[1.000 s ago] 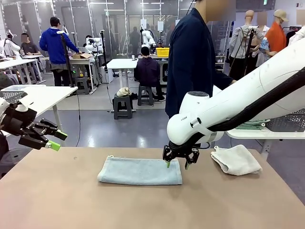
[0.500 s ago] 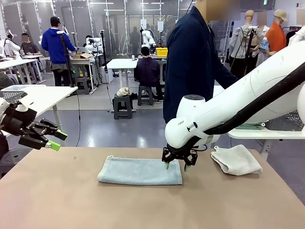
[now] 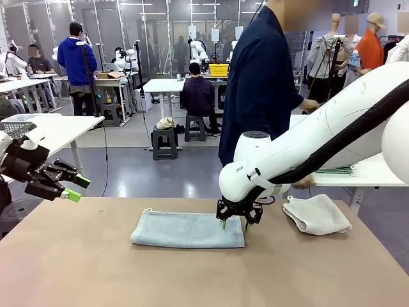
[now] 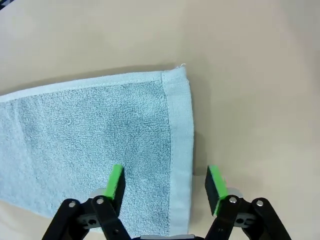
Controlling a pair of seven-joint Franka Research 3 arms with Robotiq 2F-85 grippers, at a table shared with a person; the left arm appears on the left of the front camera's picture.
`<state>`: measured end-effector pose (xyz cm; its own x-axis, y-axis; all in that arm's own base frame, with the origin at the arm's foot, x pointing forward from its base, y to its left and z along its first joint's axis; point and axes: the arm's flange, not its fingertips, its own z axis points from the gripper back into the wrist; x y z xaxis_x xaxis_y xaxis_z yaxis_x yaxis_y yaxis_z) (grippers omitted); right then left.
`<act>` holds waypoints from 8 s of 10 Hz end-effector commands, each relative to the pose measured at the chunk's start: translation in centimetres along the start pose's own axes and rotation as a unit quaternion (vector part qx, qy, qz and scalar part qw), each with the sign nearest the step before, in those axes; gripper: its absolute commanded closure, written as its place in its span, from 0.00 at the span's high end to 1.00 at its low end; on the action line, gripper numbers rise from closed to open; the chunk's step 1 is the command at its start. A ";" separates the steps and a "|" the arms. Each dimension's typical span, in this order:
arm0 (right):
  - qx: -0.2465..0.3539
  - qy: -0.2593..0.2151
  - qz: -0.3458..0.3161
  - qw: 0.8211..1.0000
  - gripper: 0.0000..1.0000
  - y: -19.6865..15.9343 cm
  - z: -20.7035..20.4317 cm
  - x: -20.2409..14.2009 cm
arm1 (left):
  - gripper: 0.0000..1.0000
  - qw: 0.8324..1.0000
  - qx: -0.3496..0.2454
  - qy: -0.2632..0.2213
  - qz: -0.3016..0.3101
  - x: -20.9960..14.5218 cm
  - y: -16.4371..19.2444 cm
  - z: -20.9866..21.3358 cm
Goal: Fold the towels and place them in the basket.
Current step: When a person lays out a Towel with hook on the table, fold it in half twice, then stack the folded Towel with hook on the right side of the table.
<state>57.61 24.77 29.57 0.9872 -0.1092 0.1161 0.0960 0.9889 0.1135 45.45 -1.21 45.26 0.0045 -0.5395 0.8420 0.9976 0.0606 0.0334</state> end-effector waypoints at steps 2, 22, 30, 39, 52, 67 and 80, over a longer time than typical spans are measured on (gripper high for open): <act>-0.012 -0.007 -0.027 1.000 0.53 0.6 -0.7 0.5 | 0.70 1.000 -0.003 -0.001 -0.004 0.1 0.1 0.2; -0.019 0.018 0.057 0.998 0.00 -2.1 1.4 1.4 | 0.70 1.000 -0.003 -0.001 -0.004 0.1 0.1 0.2; -0.024 -0.004 0.121 0.992 0.00 7.0 12.1 -0.2 | 0.70 1.000 -0.003 -0.001 -0.004 0.1 0.1 0.2; 0.005 0.004 0.013 1.000 0.00 21.3 6.4 -0.3 | 0.70 1.000 -0.003 -0.001 -0.004 0.1 0.1 0.2; 0.046 -0.004 -0.012 0.999 0.72 23.1 2.7 -1.5 | 0.70 1.000 -0.003 -0.001 -0.004 0.1 0.1 0.2; -0.023 0.017 0.025 0.999 0.85 11.4 12.7 -6.2 | 0.70 1.000 -0.003 -0.001 -0.004 0.1 0.1 0.2; 0.000 0.019 -0.017 1.000 0.85 12.2 7.3 -6.9 | 0.70 1.000 -0.003 -0.001 -0.004 0.1 0.1 0.2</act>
<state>51.46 36.39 38.78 0.9946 -0.0846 0.0595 0.0790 0.9927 0.0910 45.46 -1.22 45.27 0.0044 -0.5404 0.8414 0.9976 0.0607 0.0337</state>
